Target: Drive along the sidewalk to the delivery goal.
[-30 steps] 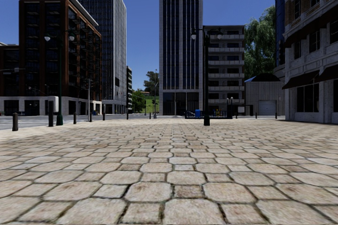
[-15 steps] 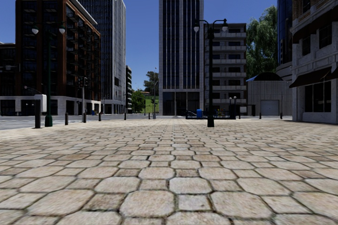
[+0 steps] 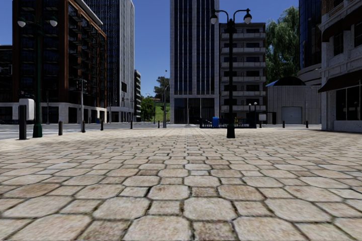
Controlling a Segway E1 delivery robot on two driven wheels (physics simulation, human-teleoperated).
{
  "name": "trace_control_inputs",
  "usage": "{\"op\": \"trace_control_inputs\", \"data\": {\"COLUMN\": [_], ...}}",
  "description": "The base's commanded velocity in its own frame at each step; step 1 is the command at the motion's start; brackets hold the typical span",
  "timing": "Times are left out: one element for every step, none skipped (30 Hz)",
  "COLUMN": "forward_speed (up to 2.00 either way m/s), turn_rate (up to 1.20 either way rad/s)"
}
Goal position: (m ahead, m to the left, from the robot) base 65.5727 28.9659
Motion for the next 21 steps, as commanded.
{"op": "trace_control_inputs", "data": {"forward_speed": [2.00,2.00,2.00,2.00,2.00,2.00,2.00,2.00,2.00,2.00,2.00,2.00,2.00,2.00,2.00,2.00,2.00,2.00,2.00,2.00,2.00], "turn_rate": [0.00,0.00,0.00,0.00,0.00,0.00,0.00,0.00,0.00,0.00,0.00,0.00,0.00,0.00,0.00,0.00,0.00,0.00,0.00,0.00,0.00]}}
